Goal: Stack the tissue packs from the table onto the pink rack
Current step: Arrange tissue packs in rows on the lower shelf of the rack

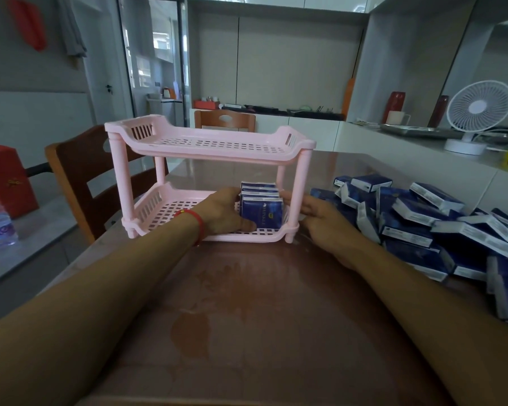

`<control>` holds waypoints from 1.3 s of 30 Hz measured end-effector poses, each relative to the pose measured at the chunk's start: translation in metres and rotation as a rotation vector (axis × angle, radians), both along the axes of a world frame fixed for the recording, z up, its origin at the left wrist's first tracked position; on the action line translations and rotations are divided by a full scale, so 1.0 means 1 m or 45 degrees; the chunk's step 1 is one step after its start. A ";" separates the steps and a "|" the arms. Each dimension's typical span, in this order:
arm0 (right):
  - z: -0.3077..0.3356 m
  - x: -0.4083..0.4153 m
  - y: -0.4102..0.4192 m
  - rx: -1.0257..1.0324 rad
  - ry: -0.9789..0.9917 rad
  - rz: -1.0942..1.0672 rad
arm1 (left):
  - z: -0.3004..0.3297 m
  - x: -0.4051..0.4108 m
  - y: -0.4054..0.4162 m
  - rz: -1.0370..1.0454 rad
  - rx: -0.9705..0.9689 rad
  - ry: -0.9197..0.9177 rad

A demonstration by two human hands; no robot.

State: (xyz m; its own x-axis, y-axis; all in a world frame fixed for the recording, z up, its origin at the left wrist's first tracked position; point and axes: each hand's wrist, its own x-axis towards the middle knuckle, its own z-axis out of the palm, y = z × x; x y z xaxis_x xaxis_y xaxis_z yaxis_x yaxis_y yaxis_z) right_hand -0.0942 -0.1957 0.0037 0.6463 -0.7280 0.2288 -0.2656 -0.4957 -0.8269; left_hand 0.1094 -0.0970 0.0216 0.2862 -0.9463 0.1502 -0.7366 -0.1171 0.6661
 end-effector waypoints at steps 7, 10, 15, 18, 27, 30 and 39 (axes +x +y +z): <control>0.004 -0.012 0.016 -0.431 -0.068 -0.154 | 0.007 -0.013 0.026 0.137 -0.027 -0.223; 0.009 -0.021 0.026 -0.544 -0.091 -0.377 | 0.010 -0.027 0.048 0.188 -0.288 -0.426; 0.033 -0.055 0.058 -0.800 0.158 -0.563 | 0.019 -0.055 0.070 -0.071 -0.663 -0.677; 0.035 -0.096 0.082 -0.778 0.202 -0.629 | 0.014 -0.084 0.076 -0.348 -0.651 -0.805; 0.012 -0.243 0.104 -0.606 0.441 -1.349 | 0.004 -0.153 0.061 -0.695 -0.519 -0.764; -0.001 -0.245 0.100 -0.379 0.694 -1.401 | 0.001 -0.178 0.048 -0.684 -0.507 -0.639; -0.016 -0.208 0.136 -0.456 0.080 -0.990 | -0.016 -0.183 0.047 -0.716 -0.399 -0.169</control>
